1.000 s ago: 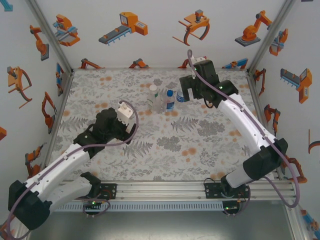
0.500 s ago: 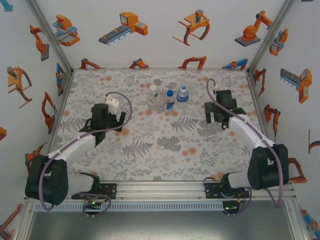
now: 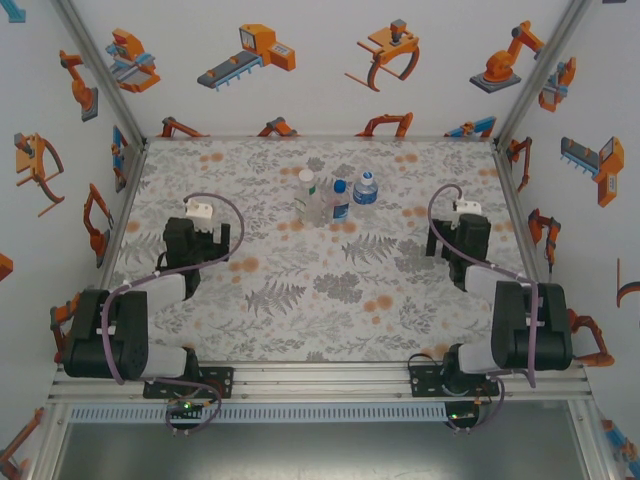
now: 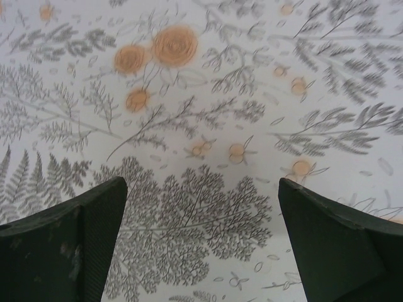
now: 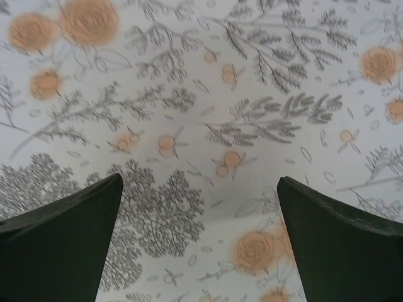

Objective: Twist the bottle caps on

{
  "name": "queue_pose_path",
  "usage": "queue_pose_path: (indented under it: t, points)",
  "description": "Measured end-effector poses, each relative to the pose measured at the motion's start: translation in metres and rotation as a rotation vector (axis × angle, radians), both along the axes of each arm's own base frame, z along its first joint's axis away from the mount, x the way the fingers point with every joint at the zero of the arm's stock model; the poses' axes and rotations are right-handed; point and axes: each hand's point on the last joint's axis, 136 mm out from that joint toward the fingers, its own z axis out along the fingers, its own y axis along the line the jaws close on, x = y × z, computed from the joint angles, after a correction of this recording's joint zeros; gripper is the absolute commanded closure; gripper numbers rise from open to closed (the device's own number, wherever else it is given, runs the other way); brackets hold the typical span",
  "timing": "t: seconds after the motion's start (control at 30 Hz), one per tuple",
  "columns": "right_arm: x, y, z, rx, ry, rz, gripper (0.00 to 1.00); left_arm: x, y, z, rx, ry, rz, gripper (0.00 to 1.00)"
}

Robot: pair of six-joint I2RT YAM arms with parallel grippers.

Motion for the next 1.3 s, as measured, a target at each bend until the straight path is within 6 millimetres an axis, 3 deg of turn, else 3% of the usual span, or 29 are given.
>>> queue_pose_path:
  t: [0.13,0.27,0.47,0.67,0.87,1.3]
  points:
    - [0.007,0.009,-0.004,0.033,-0.077,0.042,0.01,0.002,-0.006,0.002,-0.040,-0.040,-0.033,0.03]
    - [-0.001,0.013,-0.020,0.046,-0.086,0.058,0.01,0.003,0.000,-0.001,-0.076,-0.035,-0.026,0.03]
    - [0.003,0.007,-0.007,0.049,-0.156,0.020,0.01,0.006,0.009,0.003,-0.135,-0.082,-0.017,0.03]
    - [0.005,0.005,-0.001,0.053,-0.183,0.006,0.01,0.001,0.014,-0.029,-0.165,-0.016,0.009,0.03]
    - [0.006,0.010,-0.001,0.065,-0.182,0.030,0.01,0.015,0.025,-0.017,-0.171,-0.046,0.081,0.03]
    - [0.008,0.019,-0.001,0.077,-0.176,0.084,0.01,0.015,0.030,-0.017,-0.170,-0.046,0.112,0.03]
